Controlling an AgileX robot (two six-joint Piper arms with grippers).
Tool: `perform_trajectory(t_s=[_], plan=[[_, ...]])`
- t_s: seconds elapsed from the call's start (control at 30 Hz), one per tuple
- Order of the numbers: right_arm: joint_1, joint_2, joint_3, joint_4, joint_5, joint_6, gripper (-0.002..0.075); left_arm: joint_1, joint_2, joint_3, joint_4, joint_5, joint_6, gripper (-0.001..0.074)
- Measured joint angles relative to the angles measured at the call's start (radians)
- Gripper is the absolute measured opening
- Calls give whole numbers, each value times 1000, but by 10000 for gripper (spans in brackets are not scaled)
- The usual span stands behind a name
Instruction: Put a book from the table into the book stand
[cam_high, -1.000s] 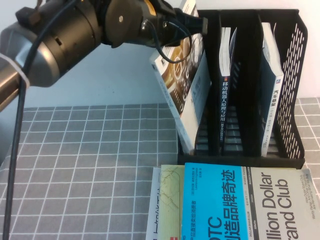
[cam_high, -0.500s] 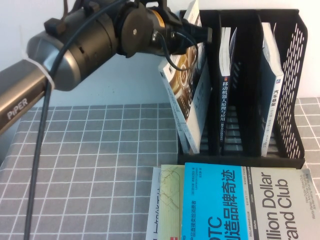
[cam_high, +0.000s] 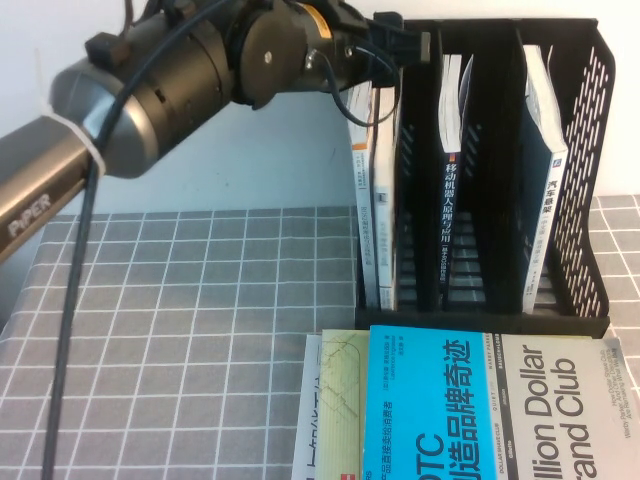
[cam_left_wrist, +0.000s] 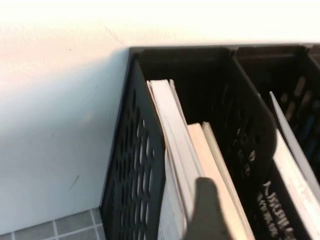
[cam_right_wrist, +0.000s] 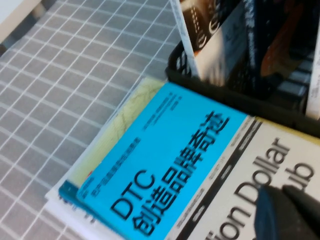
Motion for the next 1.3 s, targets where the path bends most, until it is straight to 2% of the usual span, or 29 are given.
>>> perform_trajectory(t_s=[0.07, 0.2, 0.3, 0.4, 0.5, 0.57, 0.67, 0.83, 1.03, 1.17, 1.3], plan=[[0, 0, 0, 0, 36, -20, -3, 0, -22, 0, 0, 18, 0, 379], [0, 0, -2, -10, 211, -109, -3, 0, -127, 0, 46, 122, 23, 114], [0, 0, -2, -82, 378, -123, -3, 0, -225, -2, 69, 252, 113, 37], [0, -4, -2, -253, 457, -61, -3, 0, -319, -6, 77, 407, 194, 16], [0, -19, -2, -464, 452, 87, -3, 0, -408, 9, 77, 525, 228, 11], [0, -43, -2, -583, 381, 201, -3, 0, -471, 64, 75, 514, 231, 10], [-1, -112, 6, -681, 217, 312, -3, 0, -599, 239, 50, 386, 231, 7], [-1, -234, 85, -662, -49, 356, -3, 0, -846, 604, 7, 93, 225, 1], [-1, -386, 294, -630, -212, 283, -3, 0, -1036, 970, -5, -142, 221, 1], [-1, -481, 386, -618, -257, 262, -3, 0, -1089, 1112, -5, -248, 219, 1], [-1, -529, 398, -563, -205, 258, -3, 0, -1098, 1186, -6, -285, 218, 0]])
